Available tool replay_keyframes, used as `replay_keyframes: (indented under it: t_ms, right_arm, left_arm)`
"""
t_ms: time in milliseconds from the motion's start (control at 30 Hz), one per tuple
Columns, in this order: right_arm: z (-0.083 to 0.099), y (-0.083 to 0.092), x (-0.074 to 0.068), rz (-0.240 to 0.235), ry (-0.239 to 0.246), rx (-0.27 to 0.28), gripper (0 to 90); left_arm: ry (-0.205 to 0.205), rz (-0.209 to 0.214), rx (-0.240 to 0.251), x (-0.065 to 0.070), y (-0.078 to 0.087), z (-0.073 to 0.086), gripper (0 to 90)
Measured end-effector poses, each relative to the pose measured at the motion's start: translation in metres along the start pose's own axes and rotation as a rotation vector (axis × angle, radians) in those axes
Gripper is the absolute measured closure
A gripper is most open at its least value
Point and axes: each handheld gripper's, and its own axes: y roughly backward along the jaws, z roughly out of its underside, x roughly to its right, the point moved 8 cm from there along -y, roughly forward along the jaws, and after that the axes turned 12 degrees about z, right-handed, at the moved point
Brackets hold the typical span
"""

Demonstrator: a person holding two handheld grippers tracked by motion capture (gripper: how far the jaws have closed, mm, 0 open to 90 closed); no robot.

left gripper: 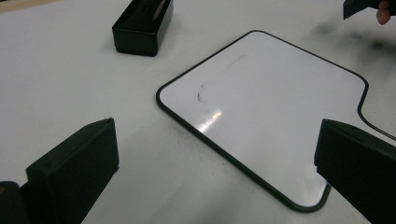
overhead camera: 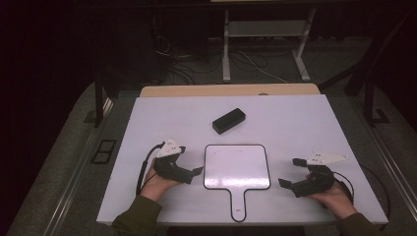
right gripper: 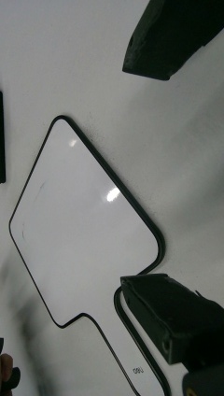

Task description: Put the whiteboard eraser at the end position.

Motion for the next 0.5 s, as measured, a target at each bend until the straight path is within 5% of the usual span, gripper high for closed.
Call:
replay_keyframes:
  t_ms: [500]
  right_arm:
    - [0.0,-0.001,0.0,0.005,0.003,-0.004,0.0]
  left_arm:
    - [0.008,0.024,-0.02,0.02,0.009,0.022,0.0]
